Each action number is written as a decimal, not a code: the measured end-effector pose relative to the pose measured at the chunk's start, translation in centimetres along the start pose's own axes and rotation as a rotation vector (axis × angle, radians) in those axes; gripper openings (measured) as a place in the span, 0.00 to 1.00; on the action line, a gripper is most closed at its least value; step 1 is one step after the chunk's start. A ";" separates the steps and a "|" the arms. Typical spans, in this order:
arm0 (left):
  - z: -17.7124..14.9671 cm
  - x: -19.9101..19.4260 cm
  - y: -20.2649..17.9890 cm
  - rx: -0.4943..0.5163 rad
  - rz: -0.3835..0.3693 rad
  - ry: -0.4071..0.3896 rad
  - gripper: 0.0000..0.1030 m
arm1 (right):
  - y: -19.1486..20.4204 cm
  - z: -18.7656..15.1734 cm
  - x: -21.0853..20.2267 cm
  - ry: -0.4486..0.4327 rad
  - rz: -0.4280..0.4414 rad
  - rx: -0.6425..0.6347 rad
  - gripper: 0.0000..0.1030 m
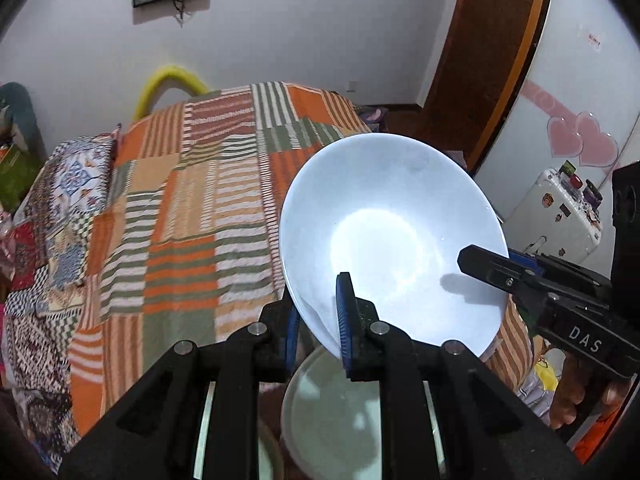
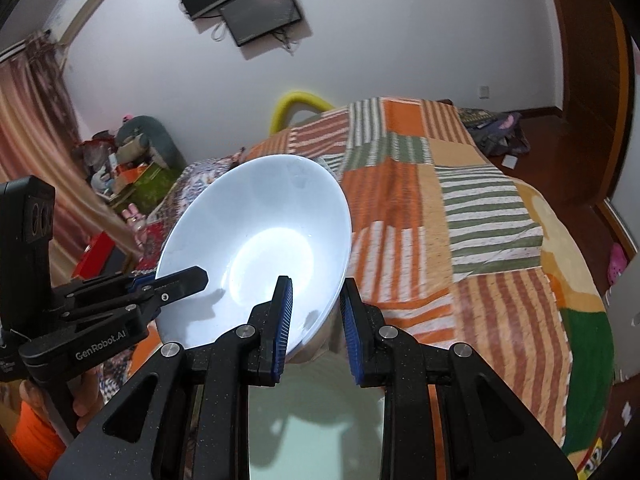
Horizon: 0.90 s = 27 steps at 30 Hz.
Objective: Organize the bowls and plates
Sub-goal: 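Lift the spotted white bowl with both grippers and carry it over the stack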
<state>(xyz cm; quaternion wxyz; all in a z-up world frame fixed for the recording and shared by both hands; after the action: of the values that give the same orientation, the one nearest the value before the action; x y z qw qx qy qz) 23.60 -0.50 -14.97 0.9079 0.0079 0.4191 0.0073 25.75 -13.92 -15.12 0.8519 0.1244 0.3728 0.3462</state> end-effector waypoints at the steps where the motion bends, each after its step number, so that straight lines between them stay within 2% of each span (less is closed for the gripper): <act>1: -0.4 -0.8 0.4 -0.005 0.007 -0.009 0.16 | 0.4 -0.1 0.0 -0.001 0.003 -0.007 0.22; 9: -3.5 -5.3 3.7 -0.037 0.085 -0.066 0.17 | 4.7 -1.7 0.5 0.010 0.059 -0.062 0.22; 18: -6.7 -7.4 7.3 -0.125 0.108 -0.062 0.17 | 8.7 -3.5 2.0 0.041 0.119 -0.117 0.22; 27: -9.8 -8.7 10.9 -0.161 0.186 -0.070 0.17 | 12.0 -5.9 4.1 0.093 0.161 -0.154 0.22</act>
<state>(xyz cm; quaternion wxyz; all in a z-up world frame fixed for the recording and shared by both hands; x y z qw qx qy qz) 10.46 10.29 -14.52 0.9151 -0.0261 0.3826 0.1248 17.53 -2.69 -15.79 0.8101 0.0720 0.3732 0.4465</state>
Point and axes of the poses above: each gripper's, at about its wrist camera, not at the fingertips, and x roughly the way its jaws point, y to its left, z to its top, the point moved 9 cm from there along x, roughly the way its jaws point, and after that the axes turned 10 degrees about z, right-handed, at the moved point
